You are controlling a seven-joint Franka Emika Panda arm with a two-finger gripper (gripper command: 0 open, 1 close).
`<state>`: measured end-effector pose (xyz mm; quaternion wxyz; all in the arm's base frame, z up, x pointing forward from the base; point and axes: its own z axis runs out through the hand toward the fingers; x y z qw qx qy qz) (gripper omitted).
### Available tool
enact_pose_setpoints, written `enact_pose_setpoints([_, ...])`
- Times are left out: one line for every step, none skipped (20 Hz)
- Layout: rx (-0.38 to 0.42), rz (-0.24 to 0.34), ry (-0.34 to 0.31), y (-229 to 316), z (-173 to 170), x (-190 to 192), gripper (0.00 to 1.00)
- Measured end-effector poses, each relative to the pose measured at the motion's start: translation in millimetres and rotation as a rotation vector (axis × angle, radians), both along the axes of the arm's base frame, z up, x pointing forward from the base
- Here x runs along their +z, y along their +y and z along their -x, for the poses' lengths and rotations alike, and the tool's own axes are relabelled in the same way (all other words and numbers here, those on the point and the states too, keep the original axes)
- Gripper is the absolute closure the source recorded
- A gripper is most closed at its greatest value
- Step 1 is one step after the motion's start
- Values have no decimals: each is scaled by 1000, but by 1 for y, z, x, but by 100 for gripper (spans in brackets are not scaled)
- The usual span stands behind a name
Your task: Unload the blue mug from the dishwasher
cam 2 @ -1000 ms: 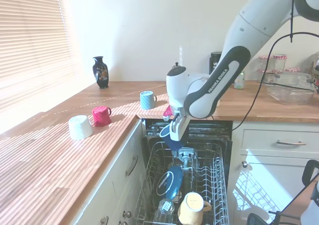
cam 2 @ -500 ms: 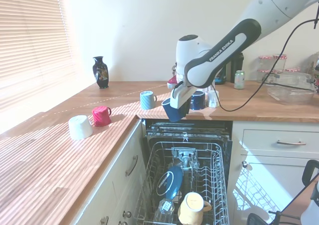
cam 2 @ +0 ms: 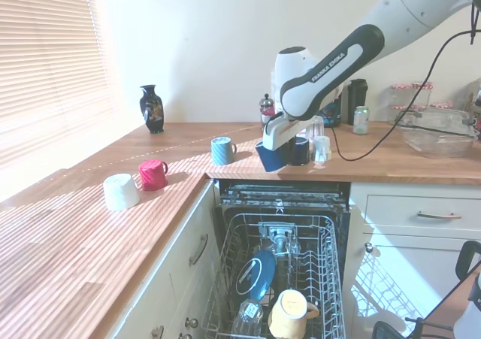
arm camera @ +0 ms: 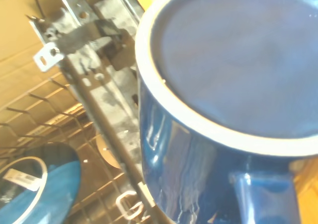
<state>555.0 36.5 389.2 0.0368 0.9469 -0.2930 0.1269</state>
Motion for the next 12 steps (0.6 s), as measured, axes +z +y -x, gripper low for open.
enact_pose_setpoints([-4,0,7,-2,-4,-5,100])
enact_pose_setpoints([-8,2,11,-4,-8,-9,100])
enact_pose_setpoints([-12,5,15,-7,-13,-11,100])
enact_pose_setpoints([-17,7,16,-10,-18,-13,100])
enact_pose_setpoints([-23,11,18,-13,-24,-13,100])
enact_pose_setpoints([-29,13,17,-16,-29,-11,100])
enact_pose_setpoints([-34,16,17,-19,-35,-9,100])
enact_pose_setpoints([-40,18,15,-21,-41,-5,100])
enact_pose_setpoints([-45,21,13,-24,-47,-2,100])
enact_pose_setpoints([-48,24,14,-26,-53,0,100])
enact_pose_setpoints([-50,27,18,-28,-58,1,100])
enact_pose_setpoints([-51,29,21,-29,-64,0,100])
